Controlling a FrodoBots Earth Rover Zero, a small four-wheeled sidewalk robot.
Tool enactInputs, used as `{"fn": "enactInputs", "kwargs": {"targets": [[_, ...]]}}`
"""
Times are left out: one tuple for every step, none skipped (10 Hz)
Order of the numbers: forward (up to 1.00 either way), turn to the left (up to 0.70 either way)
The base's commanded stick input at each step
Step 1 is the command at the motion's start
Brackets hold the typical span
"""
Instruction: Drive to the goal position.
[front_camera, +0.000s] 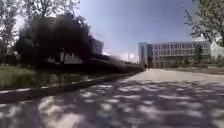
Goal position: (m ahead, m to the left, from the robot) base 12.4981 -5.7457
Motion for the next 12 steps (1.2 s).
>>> {"fn": "enactInputs", "kwargs": {"targets": [[1.00,0.00],[1.00,0.00],[1.00,0.00],[0.99,-0.06],[0.98,-0.26],[0.99,-0.38],[0.99,-0.38],[0.98,-0.38],[0.96,-0.36],[0.95,-0.35],[0.95,-0.35],[0.95,-0.35]]}}
